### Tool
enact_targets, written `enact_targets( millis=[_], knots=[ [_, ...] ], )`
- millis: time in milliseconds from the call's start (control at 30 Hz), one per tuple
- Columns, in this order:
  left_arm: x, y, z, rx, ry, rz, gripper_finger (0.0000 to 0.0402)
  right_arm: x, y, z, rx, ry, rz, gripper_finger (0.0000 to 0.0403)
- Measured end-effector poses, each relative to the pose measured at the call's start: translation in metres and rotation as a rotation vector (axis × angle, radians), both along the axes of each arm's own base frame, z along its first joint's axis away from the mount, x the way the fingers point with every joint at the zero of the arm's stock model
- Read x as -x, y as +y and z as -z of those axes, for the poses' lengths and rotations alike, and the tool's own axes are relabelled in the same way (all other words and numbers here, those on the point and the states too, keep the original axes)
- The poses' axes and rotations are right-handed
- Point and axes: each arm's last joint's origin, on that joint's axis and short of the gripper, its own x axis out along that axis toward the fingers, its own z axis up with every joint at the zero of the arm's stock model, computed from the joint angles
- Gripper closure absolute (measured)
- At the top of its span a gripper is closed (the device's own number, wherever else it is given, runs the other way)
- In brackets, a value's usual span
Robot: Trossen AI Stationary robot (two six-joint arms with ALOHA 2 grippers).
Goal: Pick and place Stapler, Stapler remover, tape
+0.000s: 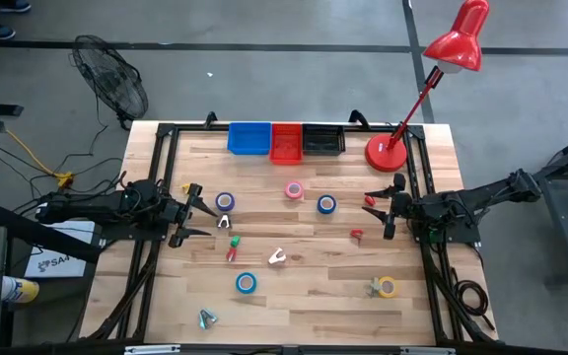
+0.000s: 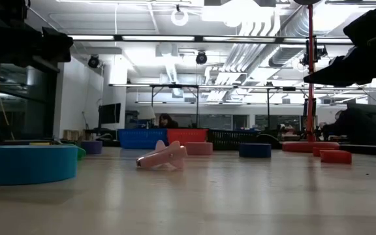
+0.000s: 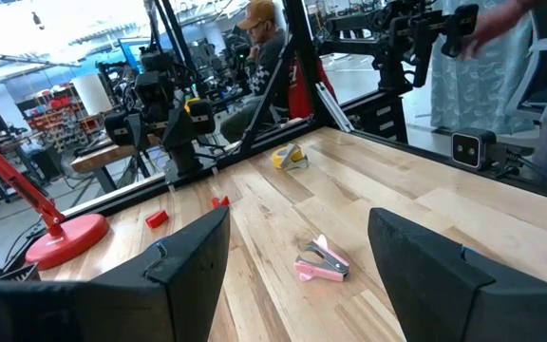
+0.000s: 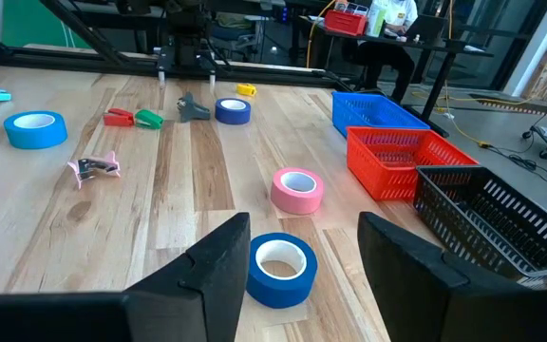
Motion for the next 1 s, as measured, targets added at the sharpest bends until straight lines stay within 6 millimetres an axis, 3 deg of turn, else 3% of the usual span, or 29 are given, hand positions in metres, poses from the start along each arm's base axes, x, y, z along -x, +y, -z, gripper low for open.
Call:
enact_targets(
  millis=[367, 667, 1000],
  knots=[
    [0.0000, 0.0000, 0.0000, 0.000, 0.000, -0.001, 0.0154, 0.0000, 0.0000, 0.0000, 0.002, 0.001, 0.000, 0.0214],
    [0.0000, 0.0001, 0.0000, 0.000, 0.000, -0.004, 0.0154, 0.0000, 0.0000, 0.0001, 0.115, 0.032, -0.022, 0.0214],
    [0.0000, 0.0001, 0.0000, 0.000, 0.000, -0.003, 0.0154, -0.0002, 0.0000, -0.0010, -0.298, -0.096, 0.062, 0.0215]
  ],
)
